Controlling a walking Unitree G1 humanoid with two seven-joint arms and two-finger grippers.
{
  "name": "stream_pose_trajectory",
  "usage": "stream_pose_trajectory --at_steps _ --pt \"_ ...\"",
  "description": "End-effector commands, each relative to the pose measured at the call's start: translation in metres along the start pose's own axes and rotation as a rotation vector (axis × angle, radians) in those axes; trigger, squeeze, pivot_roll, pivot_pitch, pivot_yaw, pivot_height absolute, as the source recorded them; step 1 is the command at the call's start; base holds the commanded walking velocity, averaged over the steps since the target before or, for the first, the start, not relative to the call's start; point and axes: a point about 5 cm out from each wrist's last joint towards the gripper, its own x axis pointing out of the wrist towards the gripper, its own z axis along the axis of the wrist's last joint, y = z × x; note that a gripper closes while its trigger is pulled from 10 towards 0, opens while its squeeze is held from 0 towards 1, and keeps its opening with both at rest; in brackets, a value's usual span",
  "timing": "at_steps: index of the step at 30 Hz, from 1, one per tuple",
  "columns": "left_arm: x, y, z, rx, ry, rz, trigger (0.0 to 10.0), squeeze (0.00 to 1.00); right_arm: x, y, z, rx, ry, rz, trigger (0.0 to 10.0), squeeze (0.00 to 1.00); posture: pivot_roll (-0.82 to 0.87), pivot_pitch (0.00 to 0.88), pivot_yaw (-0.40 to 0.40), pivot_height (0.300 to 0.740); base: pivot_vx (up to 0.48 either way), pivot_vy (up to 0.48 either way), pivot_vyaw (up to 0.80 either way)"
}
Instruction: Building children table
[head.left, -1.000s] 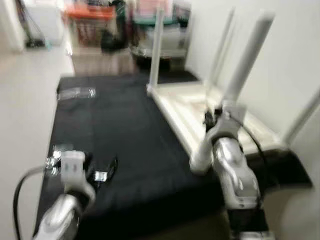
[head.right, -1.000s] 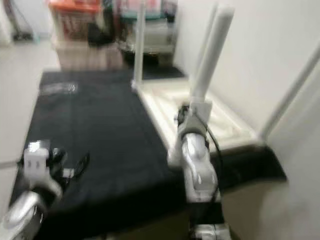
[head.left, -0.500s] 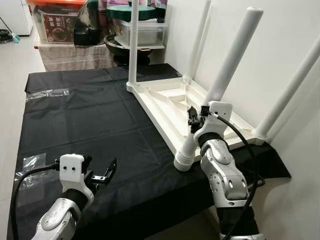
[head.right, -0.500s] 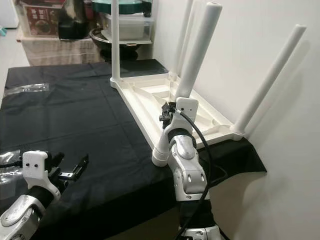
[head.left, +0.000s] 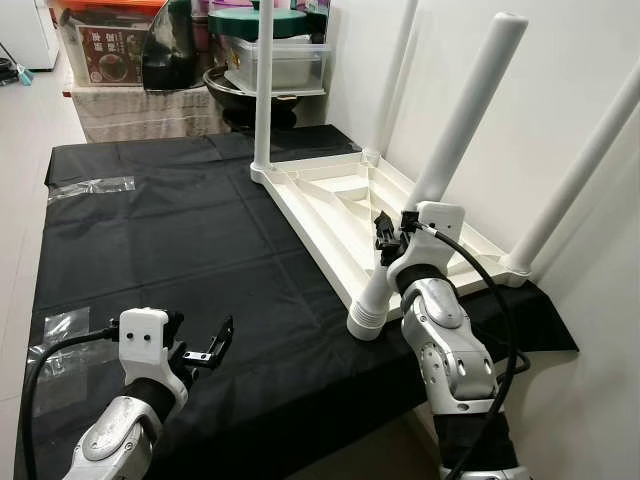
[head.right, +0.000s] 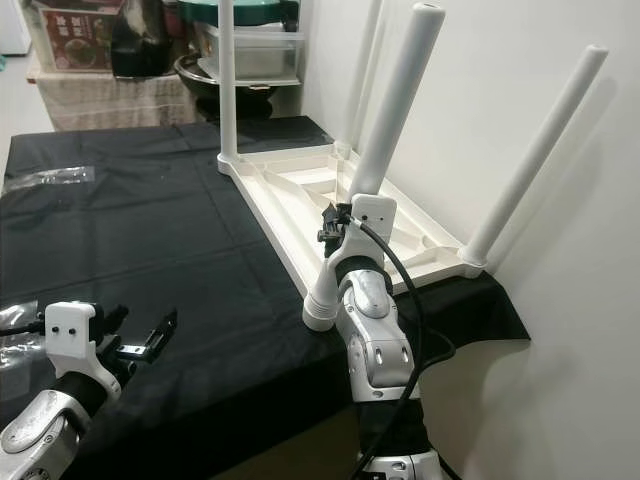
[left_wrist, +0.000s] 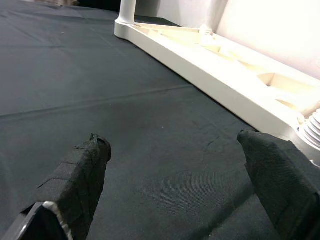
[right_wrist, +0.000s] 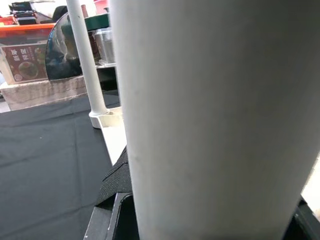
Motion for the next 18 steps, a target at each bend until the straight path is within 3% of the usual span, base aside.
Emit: stream_pose_trajectory --at_steps 1,18 --pt "0.001 0.0 -0.004 0.007 0.018 -0.007 10.0 0.0 -0.006 -0.012 -0.046 -0.019 0.212 -0.037 10.0 0.0 0.09 0.0 -0.105 0.74 0.0 0.0 0.0" --pt "0.003 -0.002 -0.005 0.006 0.015 -0.013 10.0 0.0 -0.005 0.0 -0.047 -0.046 0.265 0.066 10.0 0.0 0.09 0.0 -0.113 0.74 0.0 0.0 0.0"
